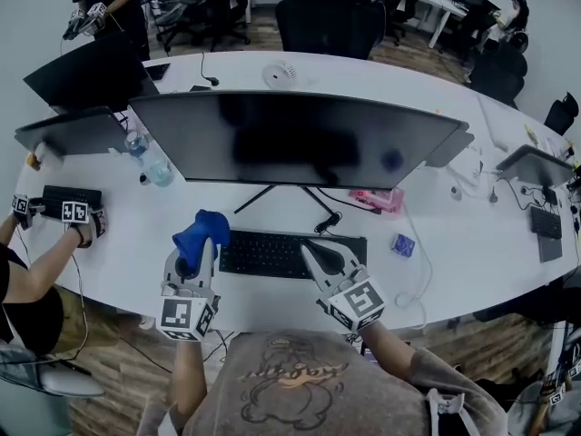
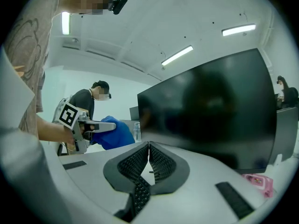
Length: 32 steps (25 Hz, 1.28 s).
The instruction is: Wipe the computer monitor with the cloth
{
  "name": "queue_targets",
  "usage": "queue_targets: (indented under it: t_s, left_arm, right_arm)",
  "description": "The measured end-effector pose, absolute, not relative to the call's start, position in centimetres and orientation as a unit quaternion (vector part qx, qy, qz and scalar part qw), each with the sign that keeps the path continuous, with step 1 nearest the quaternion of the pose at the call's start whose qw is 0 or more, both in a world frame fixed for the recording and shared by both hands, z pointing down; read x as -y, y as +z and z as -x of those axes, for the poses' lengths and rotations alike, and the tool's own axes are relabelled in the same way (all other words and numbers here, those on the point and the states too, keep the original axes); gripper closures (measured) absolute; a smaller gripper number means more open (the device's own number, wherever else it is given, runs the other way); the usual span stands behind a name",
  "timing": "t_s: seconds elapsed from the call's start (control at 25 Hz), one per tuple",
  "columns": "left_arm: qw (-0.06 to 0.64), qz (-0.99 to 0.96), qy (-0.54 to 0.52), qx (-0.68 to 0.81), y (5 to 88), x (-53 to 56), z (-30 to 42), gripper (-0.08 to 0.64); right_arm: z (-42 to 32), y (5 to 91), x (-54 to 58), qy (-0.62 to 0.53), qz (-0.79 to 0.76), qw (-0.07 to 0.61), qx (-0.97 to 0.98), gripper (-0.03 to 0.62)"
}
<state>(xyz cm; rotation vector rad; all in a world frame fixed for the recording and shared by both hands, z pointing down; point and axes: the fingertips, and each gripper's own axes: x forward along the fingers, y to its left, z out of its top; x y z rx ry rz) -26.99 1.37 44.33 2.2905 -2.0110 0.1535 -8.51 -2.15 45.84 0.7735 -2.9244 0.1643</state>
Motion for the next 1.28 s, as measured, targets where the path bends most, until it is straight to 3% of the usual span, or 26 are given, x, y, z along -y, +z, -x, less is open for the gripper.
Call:
queue_targets:
  t_s: [1.28]
  left_arm:
    - [0.116, -0.730, 0.080, 0.669, 54.9, 8.9, 39.7, 0.512]
  right_arm:
    - [19.9, 52.9, 9.0, 0.096, -0.223, 0.119, 0.963, 0.571]
